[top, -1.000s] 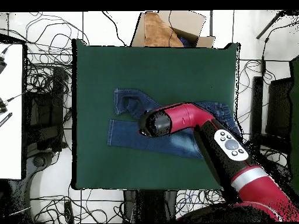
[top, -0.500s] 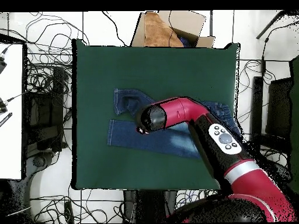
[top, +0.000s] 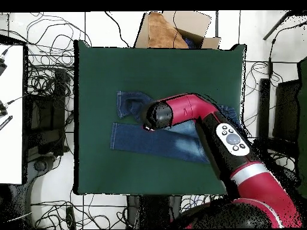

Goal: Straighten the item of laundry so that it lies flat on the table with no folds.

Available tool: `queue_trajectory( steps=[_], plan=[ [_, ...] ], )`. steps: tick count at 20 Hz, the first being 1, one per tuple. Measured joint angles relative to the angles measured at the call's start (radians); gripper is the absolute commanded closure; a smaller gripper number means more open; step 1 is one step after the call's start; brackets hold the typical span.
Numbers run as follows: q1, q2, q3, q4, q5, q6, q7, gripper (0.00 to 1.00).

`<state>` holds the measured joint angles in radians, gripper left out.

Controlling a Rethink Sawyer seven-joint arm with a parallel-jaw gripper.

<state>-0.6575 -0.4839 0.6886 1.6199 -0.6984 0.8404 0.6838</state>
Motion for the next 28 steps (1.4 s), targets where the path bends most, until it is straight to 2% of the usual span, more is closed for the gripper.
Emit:
queue_trajectory(
  steps=[28],
  plan=[
    [-0.001,0.06,0.0,-0.018,-0.043,0.0,0.0,1.0]
  ],
)
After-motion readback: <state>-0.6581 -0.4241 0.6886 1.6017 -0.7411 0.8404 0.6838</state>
